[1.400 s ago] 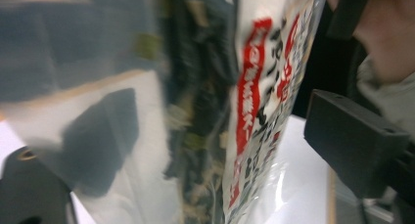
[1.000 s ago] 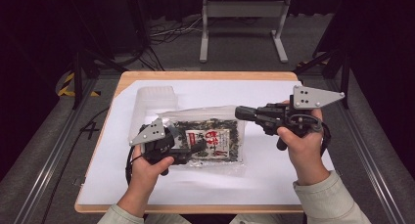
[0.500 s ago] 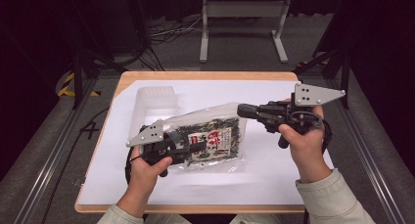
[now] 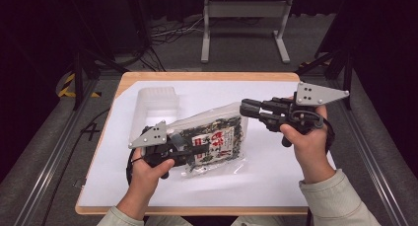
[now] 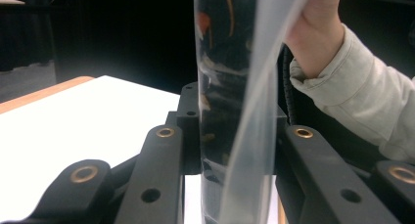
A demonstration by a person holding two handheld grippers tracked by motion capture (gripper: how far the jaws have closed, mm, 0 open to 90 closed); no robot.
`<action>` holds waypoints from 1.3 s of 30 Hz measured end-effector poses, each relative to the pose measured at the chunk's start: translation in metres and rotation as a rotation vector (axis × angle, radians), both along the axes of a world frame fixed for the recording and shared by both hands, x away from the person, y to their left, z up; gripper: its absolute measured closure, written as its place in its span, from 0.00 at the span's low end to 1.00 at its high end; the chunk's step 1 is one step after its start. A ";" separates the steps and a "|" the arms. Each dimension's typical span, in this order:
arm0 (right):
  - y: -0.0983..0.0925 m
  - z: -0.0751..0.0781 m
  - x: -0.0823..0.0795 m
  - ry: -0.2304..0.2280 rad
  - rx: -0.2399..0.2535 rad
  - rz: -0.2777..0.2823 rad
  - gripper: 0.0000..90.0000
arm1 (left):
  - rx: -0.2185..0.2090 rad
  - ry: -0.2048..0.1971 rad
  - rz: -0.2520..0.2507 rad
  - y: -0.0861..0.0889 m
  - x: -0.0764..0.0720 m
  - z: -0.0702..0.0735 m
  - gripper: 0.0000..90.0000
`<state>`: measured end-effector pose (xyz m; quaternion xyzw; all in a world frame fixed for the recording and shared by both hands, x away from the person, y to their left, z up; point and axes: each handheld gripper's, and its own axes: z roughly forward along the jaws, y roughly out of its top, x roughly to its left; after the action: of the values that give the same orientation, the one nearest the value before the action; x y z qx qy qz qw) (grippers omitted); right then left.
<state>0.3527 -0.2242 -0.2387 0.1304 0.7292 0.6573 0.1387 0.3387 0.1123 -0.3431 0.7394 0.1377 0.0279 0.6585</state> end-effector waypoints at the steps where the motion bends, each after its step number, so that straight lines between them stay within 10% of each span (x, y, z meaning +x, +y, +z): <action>1: 0.000 0.000 0.000 -0.015 -0.001 -0.027 0.67 | 0.008 -0.006 0.010 0.000 0.001 0.000 0.80; 11: -0.010 -0.005 -0.001 -0.030 0.000 -0.176 0.25 | 0.014 -0.032 0.028 -0.001 0.003 0.007 0.80; 39: -0.056 -0.078 0.003 0.073 -0.077 -0.382 0.25 | 0.010 -0.103 0.226 0.044 0.033 0.055 0.80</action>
<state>0.3553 -0.2803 -0.3168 0.2846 0.7204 0.5855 0.2391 0.3721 0.1567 -0.2881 0.7201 0.1859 0.1407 0.6535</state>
